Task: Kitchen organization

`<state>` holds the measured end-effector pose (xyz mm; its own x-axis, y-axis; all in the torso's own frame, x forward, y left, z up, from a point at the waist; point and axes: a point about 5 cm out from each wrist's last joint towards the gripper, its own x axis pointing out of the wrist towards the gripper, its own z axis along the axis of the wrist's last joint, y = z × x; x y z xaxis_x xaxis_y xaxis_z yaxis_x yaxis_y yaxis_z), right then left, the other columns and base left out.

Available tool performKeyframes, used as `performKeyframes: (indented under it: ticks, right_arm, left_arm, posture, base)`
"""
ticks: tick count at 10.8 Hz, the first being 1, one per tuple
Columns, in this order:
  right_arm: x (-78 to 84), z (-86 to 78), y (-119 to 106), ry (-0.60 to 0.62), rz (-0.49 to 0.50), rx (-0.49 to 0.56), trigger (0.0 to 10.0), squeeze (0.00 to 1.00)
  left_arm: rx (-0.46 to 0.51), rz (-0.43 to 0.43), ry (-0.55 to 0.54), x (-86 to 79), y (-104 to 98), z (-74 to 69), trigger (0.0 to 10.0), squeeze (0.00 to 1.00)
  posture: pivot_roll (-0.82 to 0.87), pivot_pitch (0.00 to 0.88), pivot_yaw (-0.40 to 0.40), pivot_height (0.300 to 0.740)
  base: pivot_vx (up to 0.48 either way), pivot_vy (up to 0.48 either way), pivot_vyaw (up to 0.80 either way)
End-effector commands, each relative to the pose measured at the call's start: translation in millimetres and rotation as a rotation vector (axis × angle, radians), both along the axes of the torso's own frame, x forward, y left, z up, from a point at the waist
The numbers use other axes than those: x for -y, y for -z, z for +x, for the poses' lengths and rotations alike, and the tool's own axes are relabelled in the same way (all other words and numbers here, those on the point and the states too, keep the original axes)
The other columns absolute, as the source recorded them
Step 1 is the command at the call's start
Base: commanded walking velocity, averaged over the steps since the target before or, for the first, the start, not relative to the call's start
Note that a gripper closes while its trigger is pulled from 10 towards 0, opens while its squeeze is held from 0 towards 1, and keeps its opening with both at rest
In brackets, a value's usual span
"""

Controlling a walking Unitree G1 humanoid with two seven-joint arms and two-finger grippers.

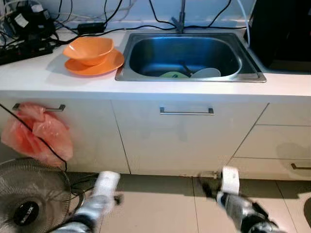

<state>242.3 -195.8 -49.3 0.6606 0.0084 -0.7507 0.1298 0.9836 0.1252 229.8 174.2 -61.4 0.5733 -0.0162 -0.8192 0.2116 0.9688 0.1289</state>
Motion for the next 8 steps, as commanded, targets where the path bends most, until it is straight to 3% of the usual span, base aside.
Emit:
performKeyframes:
  ticks: [1,3,8]
  right_arm:
    - [-2.1,4.1,-2.8,-0.015,0.024,0.014,10.0,0.00]
    - [-6.8,15.7,-10.9,-0.109,-0.013,0.033,10.0,0.00]
    - [-6.8,15.7,-10.9,-0.109,-0.013,0.033,10.0,0.00]
  left_arm:
    - [-0.006,0.017,0.043,2.3,0.7,-0.8,10.0,0.00]
    - [0.002,-0.019,0.037,15.8,2.3,-1.8,10.0,0.00]
    - [0.002,-0.019,0.037,15.8,2.3,-1.8,10.0,0.00]
  posture:
    - [0.06,0.000,0.018,0.740]
    - [0.08,0.000,-0.012,0.740]
    - [0.08,0.000,-0.012,0.740]
  base:
    - [0.000,0.000,0.00]
    - [0.000,0.000,0.00]
    - [0.000,0.000,0.00]
